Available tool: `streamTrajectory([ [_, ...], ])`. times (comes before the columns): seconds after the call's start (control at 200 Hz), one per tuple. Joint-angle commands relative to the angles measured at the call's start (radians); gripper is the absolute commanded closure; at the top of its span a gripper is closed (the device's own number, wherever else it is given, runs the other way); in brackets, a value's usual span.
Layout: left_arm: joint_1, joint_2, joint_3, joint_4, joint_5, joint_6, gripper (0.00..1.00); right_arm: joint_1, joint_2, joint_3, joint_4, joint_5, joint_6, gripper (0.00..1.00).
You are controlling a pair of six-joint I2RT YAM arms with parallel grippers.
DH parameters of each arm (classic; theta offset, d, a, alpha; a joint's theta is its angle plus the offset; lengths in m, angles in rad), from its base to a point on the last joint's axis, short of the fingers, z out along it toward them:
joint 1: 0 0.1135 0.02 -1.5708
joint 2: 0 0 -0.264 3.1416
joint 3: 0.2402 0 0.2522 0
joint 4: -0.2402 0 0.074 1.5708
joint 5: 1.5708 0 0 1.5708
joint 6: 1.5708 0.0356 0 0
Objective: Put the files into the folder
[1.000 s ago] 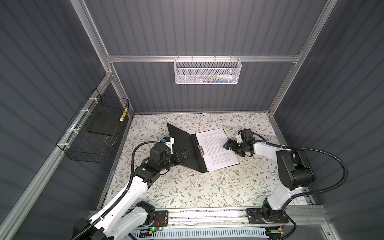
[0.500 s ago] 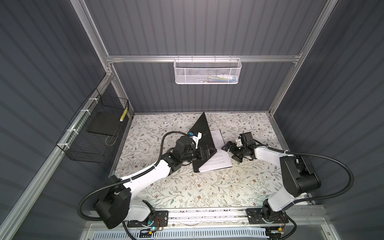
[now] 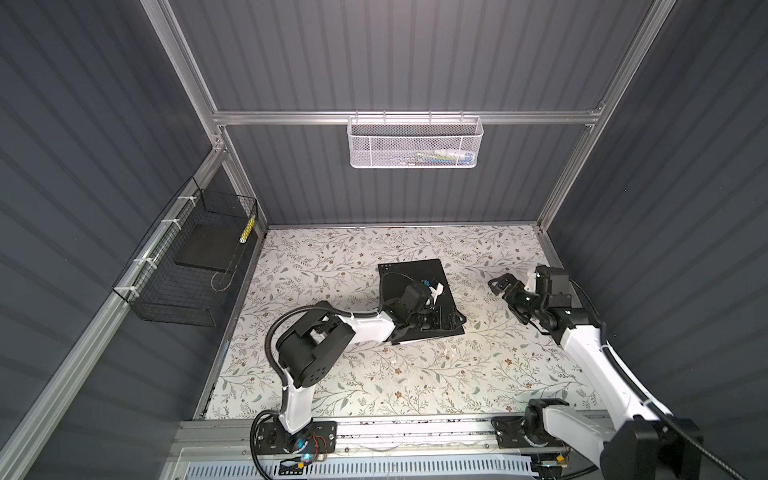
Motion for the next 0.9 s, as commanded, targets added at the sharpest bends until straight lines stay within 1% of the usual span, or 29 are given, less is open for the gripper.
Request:
streamTrajectory([
  [0.0,0.032,-0.235,-0.043,-0.022,-0.028,0.089,0.0,-0.008,-0.092,-0.014,-0.099,0.044,-0.056,0.01],
  [0.065,0.058,-0.361,-0.094,-0.07,-0.048,0.119,0.0,-0.008,-0.138,-0.007,-0.119,0.059,-0.071,0.01],
  [0.075,0.062,-0.378,-0.1,-0.079,-0.078,0.126,0.0,-0.009,-0.143,-0.005,-0.119,0.06,-0.074,0.01],
  [0.14,0.086,-0.499,-0.14,-0.187,-0.185,0.187,0.0,-0.009,-0.177,-0.001,-0.105,0.081,-0.102,0.01],
  [0.19,0.109,-0.591,-0.172,-0.264,-0.296,0.232,0.0,-0.011,-0.186,0.01,-0.113,0.145,-0.12,0.01],
  [0.225,0.125,-0.651,-0.205,-0.297,-0.384,0.258,0.0,-0.012,-0.186,0.018,-0.115,0.195,-0.132,0.01],
  [0.265,0.143,-0.711,-0.244,-0.324,-0.51,0.28,0.0,-0.013,-0.18,0.024,-0.11,0.243,-0.155,0.01],
  [0.325,0.168,-0.776,-0.303,-0.373,-0.756,0.281,0.0,-0.019,-0.159,0.024,-0.076,0.287,-0.196,0.01],
  [0.375,0.178,-0.81,-0.38,-0.35,-0.951,0.289,0.0,-0.025,-0.142,-0.002,0.012,0.283,-0.279,0.01],
  [0.42,0.191,-0.817,-0.456,-0.277,-1.082,0.301,0.0,-0.034,-0.128,-0.035,0.097,0.283,-0.325,0.01],
  [0.44,0.201,-0.813,-0.482,-0.251,-1.123,0.299,0.0,-0.04,-0.122,-0.053,0.13,0.288,-0.334,0.01],
  [0.53,0.26,-0.742,-0.517,-0.206,-1.245,0.288,0.0,-0.079,-0.104,-0.139,0.297,0.256,-0.384,0.01],
  [0.57,0.275,-0.691,-0.512,-0.196,-1.315,0.293,0.0,-0.081,-0.097,-0.19,0.39,0.276,-0.435,0.01],
  [0.62,0.286,-0.624,-0.512,-0.127,-1.416,0.349,0.0,-0.083,-0.08,-0.256,0.503,0.334,-0.472,0.01],
  [0.665,0.298,-0.553,-0.523,-0.008,-1.489,0.443,0.0,-0.084,-0.054,-0.297,0.585,0.373,-0.504,0.01],
  [0.72,0.341,-0.473,-0.515,0.118,-1.518,0.531,0.0,-0.089,-0.016,-0.335,0.676,0.399,-0.534,0.01],
  [0.75,0.367,-0.449,-0.49,0.085,-1.505,0.526,0.0,-0.094,0.011,-0.348,0.721,0.401,-0.544,0.01],
  [0.77,0.387,-0.437,-0.478,0.078,-1.482,0.544,0.0,-0.098,0.03,-0.356,0.754,0.398,-0.55,0.01],
  [0.815,0.434,-0.414,-0.483,0.155,-1.427,0.595,0.0,-0.105,0.077,-0.369,0.824,0.4,-0.555,0.01],
  [0.84,0.46,-0.409,-0.489,0.184,-1.382,0.606,0.0,-0.111,0.091,-0.373,0.855,0.396,-0.555,0.01],
  [0.895,0.524,-0.408,-0.495,0.2,-1.299,0.605,0.0,-0.119,0.175,-0.395,0.967,0.386,-0.56,0.01],
])
